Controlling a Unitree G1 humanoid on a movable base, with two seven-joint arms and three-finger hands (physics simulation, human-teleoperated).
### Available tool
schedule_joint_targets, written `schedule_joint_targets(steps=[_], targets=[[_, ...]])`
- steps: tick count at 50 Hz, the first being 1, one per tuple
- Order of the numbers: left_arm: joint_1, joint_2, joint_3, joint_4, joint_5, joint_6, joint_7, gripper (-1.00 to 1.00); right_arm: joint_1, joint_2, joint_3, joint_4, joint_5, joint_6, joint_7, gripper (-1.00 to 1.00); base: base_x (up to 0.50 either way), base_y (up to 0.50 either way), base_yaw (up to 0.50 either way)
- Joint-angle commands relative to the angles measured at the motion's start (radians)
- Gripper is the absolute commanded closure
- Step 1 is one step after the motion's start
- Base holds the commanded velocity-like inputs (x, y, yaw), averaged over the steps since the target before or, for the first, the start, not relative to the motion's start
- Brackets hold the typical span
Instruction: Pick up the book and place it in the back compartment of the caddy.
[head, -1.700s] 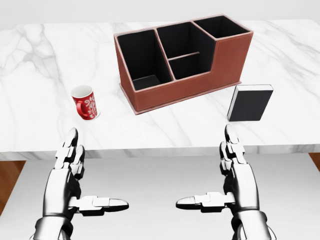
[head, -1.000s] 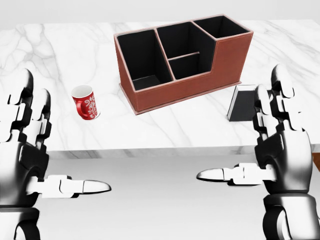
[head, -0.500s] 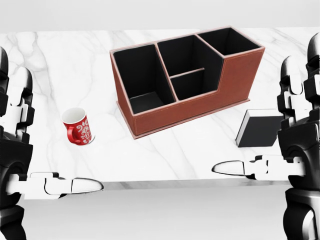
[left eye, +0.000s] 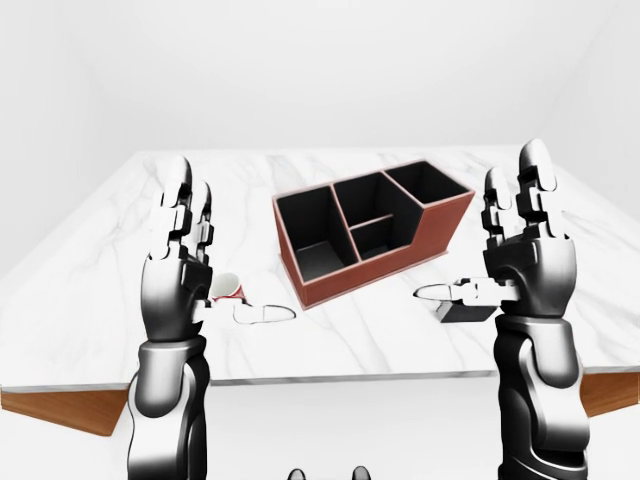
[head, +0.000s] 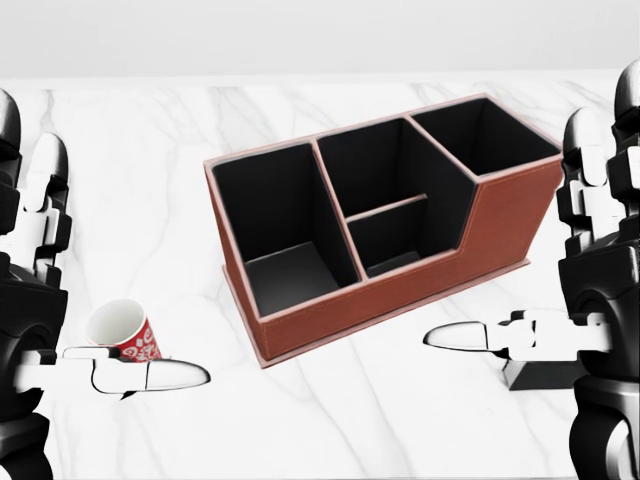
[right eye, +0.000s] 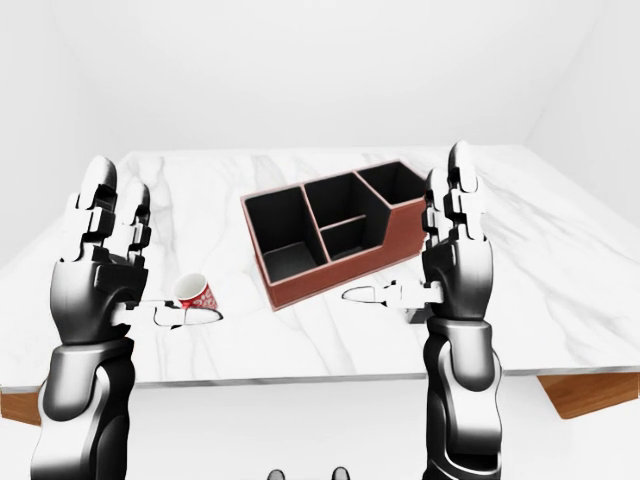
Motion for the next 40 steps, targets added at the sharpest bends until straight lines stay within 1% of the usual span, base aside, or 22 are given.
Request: schedule_joint_targets(steps=[1,22,24,25,28,30,33,40], targets=[[0.002,-0.001,-0.003,-0.004,0.003,0.0,-0.002,-0.98,0.001,0.001,0.004,0.003,-0.012,0.0,0.006,-1.0,0.5,0.0,0.0],[0.005,-0.003,-0.008,0.001,0.007,0.0,-0.002,-0.98,0.005,0.004,0.007,0.008,-0.022,0.0,0.013,-1.0,0.5,0.0,0.0],[0.005,-0.003,-0.008,-0.001,0.007,0.0,-0.002,-0.98,0.006,0.011,0.0,-0.004,0.0,0.0,0.022,-1.0,0.5,0.0,0.0],[0.005,-0.003,-0.008,0.0,0.008,0.0,-0.002,-0.98,0.004,0.003,0.009,-0.014,-0.02,0.0,0.012,-1.0,0.43,0.0,0.0],[0.007,-0.004,-0.01,-0.003,0.009,0.0,-0.002,-0.98,0.006,-0.002,0.032,-0.001,-0.083,0.0,0.004,-1.0,0.0,0.0,0.0],[0.008,-0.005,-0.013,0.001,0.01,0.0,-0.002,-0.98,0.003,0.01,0.025,-0.011,-0.065,0.0,0.013,-1.0,0.0,0.0,0.0],[0.01,-0.005,-0.013,0.005,0.01,0.0,-0.003,-0.98,-0.001,0.007,0.025,-0.024,-0.072,0.0,0.012,-1.0,0.0,0.0,0.0],[0.011,-0.006,-0.014,0.007,0.01,0.0,-0.003,-0.98,-0.018,-0.016,0.015,-0.054,-0.111,0.0,0.02,-1.0,0.0,0.0,0.0]])
